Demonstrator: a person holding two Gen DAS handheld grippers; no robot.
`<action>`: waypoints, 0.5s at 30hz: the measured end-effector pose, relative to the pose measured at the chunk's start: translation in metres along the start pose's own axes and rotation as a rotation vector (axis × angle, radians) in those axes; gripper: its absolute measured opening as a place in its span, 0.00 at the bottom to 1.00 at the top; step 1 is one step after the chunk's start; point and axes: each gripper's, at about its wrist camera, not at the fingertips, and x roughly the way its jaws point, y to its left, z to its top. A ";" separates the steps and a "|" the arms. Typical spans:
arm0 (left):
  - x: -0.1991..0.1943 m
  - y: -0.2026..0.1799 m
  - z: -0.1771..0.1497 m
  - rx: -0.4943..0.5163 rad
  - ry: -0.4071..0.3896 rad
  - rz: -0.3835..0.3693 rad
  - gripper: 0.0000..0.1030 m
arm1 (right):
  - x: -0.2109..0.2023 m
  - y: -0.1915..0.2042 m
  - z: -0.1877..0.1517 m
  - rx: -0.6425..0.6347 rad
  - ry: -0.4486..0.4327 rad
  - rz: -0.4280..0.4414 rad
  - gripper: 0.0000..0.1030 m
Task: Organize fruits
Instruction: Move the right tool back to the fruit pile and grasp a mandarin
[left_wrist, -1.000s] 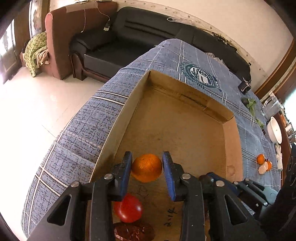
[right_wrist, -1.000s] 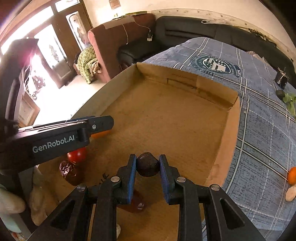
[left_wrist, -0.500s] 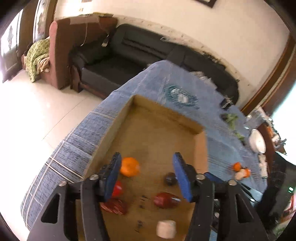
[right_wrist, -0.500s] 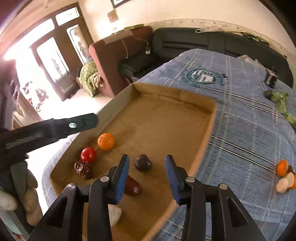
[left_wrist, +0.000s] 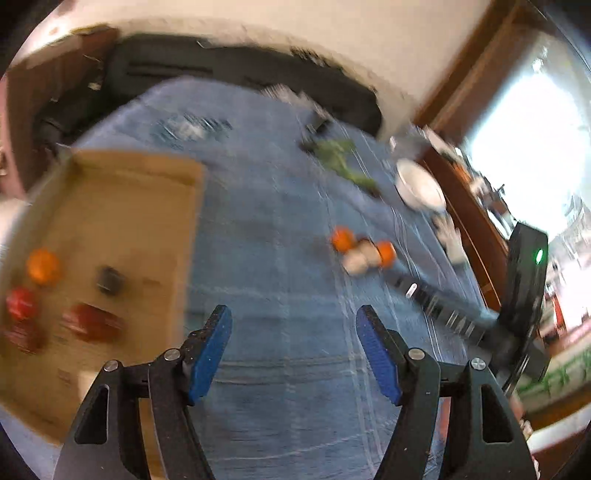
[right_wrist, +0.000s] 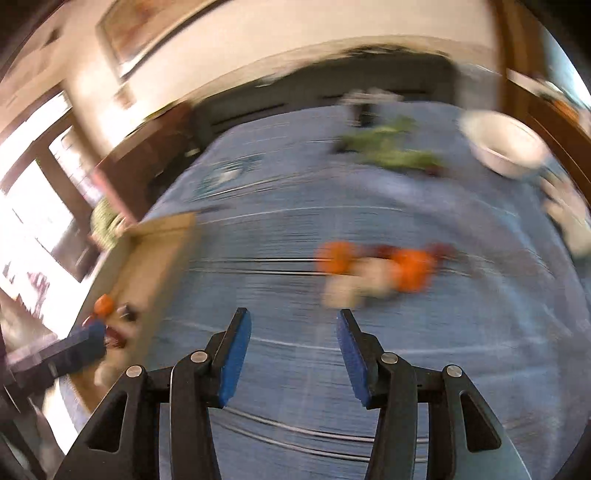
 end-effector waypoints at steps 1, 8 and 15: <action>0.009 -0.006 -0.004 0.006 0.023 -0.010 0.67 | -0.005 -0.013 0.000 0.025 -0.005 -0.014 0.51; 0.044 -0.031 -0.020 0.037 0.105 -0.017 0.67 | -0.013 -0.087 0.005 0.155 -0.026 -0.106 0.51; 0.046 -0.015 -0.014 0.001 0.082 0.028 0.67 | 0.022 -0.086 0.024 0.156 -0.010 -0.065 0.50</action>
